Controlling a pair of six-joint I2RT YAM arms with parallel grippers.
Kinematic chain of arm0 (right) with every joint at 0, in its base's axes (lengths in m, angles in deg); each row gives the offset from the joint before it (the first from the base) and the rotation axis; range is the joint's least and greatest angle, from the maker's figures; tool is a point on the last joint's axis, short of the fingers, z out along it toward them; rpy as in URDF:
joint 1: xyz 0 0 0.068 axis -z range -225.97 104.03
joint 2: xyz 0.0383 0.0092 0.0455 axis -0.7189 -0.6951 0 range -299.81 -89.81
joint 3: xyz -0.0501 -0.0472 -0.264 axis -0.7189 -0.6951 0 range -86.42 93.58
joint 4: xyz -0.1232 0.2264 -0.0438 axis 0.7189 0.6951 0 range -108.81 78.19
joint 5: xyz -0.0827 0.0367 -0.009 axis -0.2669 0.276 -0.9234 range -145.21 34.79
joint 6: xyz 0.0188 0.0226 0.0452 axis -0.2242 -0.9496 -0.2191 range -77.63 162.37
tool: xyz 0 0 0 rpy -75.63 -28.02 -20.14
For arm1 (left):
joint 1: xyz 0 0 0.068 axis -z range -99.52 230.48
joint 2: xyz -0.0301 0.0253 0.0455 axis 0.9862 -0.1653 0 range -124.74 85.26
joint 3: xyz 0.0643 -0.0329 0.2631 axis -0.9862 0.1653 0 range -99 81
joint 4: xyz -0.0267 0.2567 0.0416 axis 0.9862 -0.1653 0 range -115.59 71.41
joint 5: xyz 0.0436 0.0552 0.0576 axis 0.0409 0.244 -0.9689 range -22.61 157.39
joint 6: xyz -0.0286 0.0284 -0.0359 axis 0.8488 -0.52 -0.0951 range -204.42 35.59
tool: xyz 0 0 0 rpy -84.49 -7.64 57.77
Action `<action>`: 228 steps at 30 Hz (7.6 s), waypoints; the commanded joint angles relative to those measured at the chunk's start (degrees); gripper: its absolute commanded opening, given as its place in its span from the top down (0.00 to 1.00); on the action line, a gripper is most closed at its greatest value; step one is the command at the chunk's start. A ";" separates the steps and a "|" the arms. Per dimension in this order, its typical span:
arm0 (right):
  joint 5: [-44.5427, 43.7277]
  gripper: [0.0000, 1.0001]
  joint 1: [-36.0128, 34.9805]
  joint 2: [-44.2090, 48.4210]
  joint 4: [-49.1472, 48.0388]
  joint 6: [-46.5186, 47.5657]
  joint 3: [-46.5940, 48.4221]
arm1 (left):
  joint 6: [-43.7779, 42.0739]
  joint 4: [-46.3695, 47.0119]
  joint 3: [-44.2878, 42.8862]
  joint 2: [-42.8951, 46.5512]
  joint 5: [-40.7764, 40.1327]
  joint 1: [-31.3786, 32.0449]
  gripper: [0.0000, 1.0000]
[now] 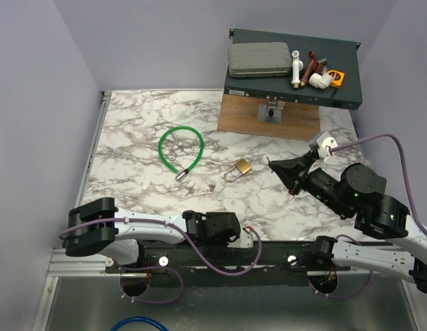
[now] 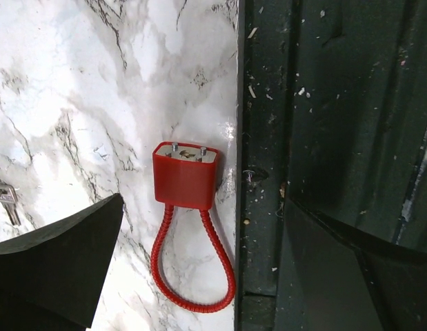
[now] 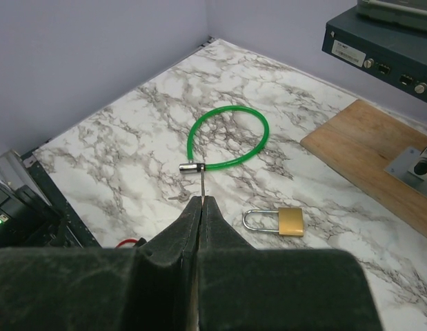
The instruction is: Unlock with the key
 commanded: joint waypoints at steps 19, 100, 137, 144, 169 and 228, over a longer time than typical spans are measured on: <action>1.18 0.99 0.16 4.68 4.43 1.01 0.38 | -8.49 5.83 3.14 -5.48 -3.64 1.37 0.57; 23.51 0.99 -7.42 -23.00 33.51 19.87 17.73 | -34.04 -69.86 -32.26 10.04 73.98 -48.34 0.92; 9.75 0.99 -8.37 -3.83 5.57 34.06 0.01 | -44.36 -70.13 -52.97 7.85 44.75 -23.47 0.92; 7.05 0.99 -8.38 -2.65 3.30 34.07 -2.07 | -44.42 -70.05 -56.76 7.98 43.50 -21.81 0.92; 20.58 0.99 -8.36 -14.41 14.90 34.11 6.58 | -45.28 -69.66 -43.43 7.27 53.03 -32.09 0.98; 11.50 0.99 -22.04 -43.53 24.55 35.71 21.83 | -26.69 -59.50 -28.48 2.01 61.91 -39.17 1.00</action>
